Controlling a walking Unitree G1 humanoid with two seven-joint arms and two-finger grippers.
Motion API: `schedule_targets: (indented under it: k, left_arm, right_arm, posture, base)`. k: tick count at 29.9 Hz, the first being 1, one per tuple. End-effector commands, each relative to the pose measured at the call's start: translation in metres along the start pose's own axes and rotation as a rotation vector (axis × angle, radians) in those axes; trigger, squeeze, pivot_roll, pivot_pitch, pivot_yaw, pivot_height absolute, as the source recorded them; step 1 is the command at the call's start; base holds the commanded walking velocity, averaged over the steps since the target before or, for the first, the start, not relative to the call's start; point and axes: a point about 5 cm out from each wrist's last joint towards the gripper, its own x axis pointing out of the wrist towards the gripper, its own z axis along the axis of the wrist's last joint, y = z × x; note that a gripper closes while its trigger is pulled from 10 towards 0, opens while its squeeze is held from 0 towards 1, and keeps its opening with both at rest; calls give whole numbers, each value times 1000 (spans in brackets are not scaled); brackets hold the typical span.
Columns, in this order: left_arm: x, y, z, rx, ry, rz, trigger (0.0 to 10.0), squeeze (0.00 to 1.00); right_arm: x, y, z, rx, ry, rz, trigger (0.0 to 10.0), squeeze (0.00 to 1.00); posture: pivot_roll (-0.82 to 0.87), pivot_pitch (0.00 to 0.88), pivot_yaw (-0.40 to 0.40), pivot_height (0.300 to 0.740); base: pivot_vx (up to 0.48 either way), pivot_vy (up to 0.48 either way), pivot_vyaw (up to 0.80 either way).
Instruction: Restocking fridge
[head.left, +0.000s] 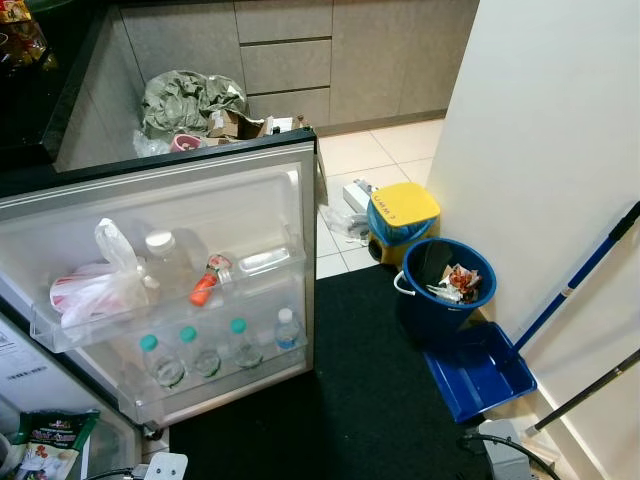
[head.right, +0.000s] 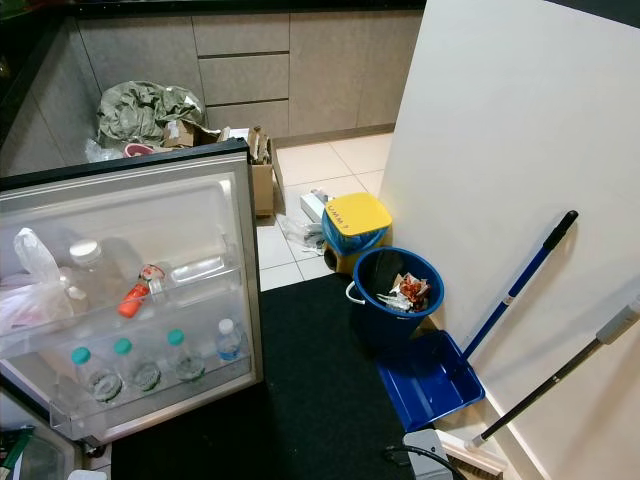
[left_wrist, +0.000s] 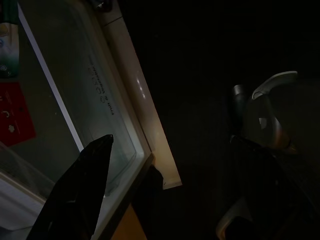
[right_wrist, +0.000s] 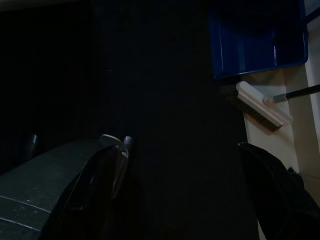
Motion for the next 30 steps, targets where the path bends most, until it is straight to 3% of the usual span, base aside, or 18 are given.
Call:
schedule_targets:
  k: [1, 30]
  left_arm:
    - [0, -8, -3, 6, 13, -26, 10000, 0]
    - [0, -8, -1, 10, 11, -27, 10000, 0]
  right_arm:
    - [1, 1, 3, -6, -10, 5, 10000, 0]
    - [1, 0, 3, -15, -3, -4, 10000, 0]
  posture:
    - [-2, 0, -33, 740]
    - [-4, 0, -30, 740]
  base:
    - [0, -270, 0]
    - [0, -415, 0]
